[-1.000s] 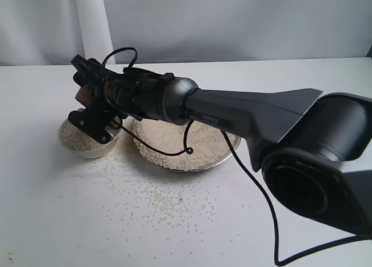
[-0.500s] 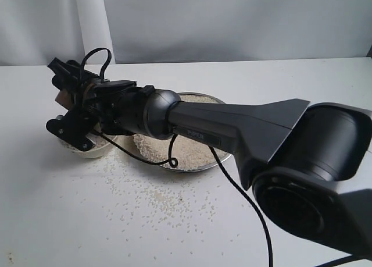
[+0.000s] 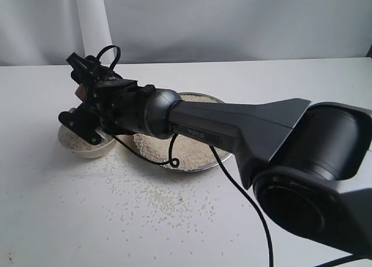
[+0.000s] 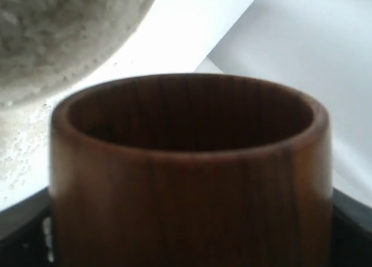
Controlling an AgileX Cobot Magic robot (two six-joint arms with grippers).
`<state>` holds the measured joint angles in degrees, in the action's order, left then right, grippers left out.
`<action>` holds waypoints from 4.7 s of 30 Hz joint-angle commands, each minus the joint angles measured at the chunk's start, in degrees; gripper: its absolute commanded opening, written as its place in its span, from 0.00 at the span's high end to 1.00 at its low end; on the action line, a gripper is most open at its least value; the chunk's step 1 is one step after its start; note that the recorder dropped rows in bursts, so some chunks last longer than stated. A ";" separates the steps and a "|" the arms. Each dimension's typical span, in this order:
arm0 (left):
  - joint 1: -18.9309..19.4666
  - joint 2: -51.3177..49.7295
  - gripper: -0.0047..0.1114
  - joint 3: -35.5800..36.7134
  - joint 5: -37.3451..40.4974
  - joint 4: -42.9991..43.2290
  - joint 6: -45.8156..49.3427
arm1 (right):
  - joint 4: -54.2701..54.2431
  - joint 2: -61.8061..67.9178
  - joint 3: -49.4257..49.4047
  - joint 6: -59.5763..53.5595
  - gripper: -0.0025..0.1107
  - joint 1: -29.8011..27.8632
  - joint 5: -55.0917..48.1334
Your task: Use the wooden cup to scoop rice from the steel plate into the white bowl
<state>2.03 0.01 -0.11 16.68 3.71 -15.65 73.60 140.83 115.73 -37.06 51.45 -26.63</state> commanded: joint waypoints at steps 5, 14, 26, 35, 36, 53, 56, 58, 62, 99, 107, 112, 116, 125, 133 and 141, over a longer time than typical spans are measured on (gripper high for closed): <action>-0.29 -0.01 0.96 0.11 -0.32 -0.22 -0.13 | -4.24 -6.52 0.38 12.75 0.98 -0.10 -0.42; -0.29 -0.01 0.96 0.11 -0.32 -0.22 -0.13 | -40.46 -18.16 0.38 12.31 0.98 -3.80 -7.60; -0.29 -0.01 0.96 0.11 -0.32 -0.22 -0.13 | -69.05 -37.70 -9.14 7.96 0.98 -15.01 -17.73; -0.29 -0.01 0.96 0.11 -0.32 -0.22 -0.13 | -80.47 -67.44 -49.46 7.77 0.98 -27.08 9.69; -0.29 -0.01 0.96 0.11 -0.32 -0.22 -0.13 | -82.82 -69.26 -51.65 7.73 0.98 -27.66 11.23; -0.29 -0.01 0.96 0.11 -0.32 -0.22 -0.13 | -96.49 -96.99 -82.46 7.96 0.98 -28.08 25.00; -0.29 -0.01 0.96 0.11 -0.32 -0.22 -0.13 | -97.36 -101.48 -83.95 7.96 0.98 -28.08 24.20; -0.29 -0.01 0.96 0.11 -0.32 -0.22 -0.13 | -97.36 -104.08 -84.91 8.52 0.98 -28.08 24.36; -0.29 -0.01 0.96 0.11 -0.32 -0.22 -0.13 | -97.36 -109.02 -85.89 9.35 0.98 -28.08 24.16; -0.29 -0.01 0.96 0.11 -0.32 -0.22 -0.13 | -95.18 -123.90 -85.89 10.08 0.98 -28.08 17.37; -0.29 -0.01 0.96 0.11 -0.32 -0.22 -0.13 | -90.67 -123.90 -85.89 10.38 0.98 -28.08 17.14; -0.29 -0.01 0.96 0.11 -0.32 -0.22 -0.13 | -85.57 -123.90 -85.89 13.02 0.98 -28.28 15.50; -0.29 -0.01 0.96 0.11 -0.32 -0.22 -0.13 | -83.90 -123.58 -85.89 13.81 0.98 -30.55 15.38; -0.29 -0.01 0.96 0.11 -0.32 -0.22 -0.13 | -88.44 -114.93 -92.92 16.76 0.98 -39.44 32.30; -0.29 -0.01 0.96 0.11 -0.32 -0.22 -0.13 | -89.54 -95.59 -93.70 19.55 0.98 -39.44 52.52; -0.29 -0.01 0.96 0.11 -0.32 -0.22 -0.13 | -86.98 -72.35 -84.80 21.22 0.98 -39.44 56.35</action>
<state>2.03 0.01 -0.11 16.68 3.71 -15.65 -15.13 61.71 27.08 -16.54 12.34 27.33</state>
